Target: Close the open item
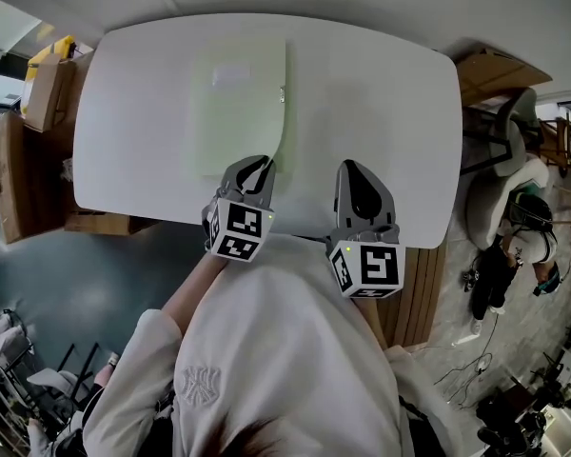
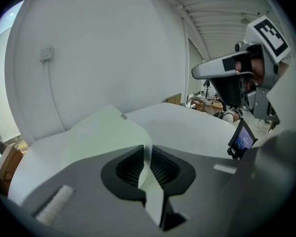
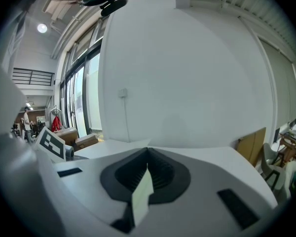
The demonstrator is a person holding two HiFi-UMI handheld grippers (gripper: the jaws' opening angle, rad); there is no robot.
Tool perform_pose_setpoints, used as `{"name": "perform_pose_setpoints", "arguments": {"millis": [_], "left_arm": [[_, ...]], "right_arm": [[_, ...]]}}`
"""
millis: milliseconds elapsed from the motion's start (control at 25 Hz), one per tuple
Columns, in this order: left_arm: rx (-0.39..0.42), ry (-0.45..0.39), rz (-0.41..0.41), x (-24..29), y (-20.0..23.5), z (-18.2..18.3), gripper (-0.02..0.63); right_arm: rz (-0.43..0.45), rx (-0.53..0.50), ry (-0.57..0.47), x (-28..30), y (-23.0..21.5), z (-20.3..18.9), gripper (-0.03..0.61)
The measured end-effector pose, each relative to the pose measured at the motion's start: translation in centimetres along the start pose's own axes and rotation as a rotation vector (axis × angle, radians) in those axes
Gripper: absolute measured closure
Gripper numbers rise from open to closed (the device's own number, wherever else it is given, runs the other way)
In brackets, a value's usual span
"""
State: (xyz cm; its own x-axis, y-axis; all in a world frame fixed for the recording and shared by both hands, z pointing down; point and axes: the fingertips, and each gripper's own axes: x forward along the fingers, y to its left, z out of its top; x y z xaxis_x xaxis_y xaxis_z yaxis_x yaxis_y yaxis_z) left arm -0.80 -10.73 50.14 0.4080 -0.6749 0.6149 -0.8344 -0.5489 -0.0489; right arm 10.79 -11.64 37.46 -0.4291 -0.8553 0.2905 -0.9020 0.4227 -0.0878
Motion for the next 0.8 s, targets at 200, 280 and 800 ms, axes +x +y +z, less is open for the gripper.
{"name": "perform_pose_setpoints", "arguments": {"millis": [200, 280, 800], "left_arm": [[0.023, 0.026, -0.019, 1.1, -0.4, -0.4, 0.577], [0.03, 0.037, -0.025, 1.4, -0.6, -0.8, 0.577], [0.064, 0.088, -0.039, 2.8, -1.4, -2.3, 0.574]], "right_arm": [[0.002, 0.004, 0.005, 0.3, 0.0, -0.1, 0.569], [0.003, 0.005, 0.006, 0.3, 0.1, -0.2, 0.569], [0.01, 0.007, 0.011, 0.6, 0.0, -0.4, 0.569]]}}
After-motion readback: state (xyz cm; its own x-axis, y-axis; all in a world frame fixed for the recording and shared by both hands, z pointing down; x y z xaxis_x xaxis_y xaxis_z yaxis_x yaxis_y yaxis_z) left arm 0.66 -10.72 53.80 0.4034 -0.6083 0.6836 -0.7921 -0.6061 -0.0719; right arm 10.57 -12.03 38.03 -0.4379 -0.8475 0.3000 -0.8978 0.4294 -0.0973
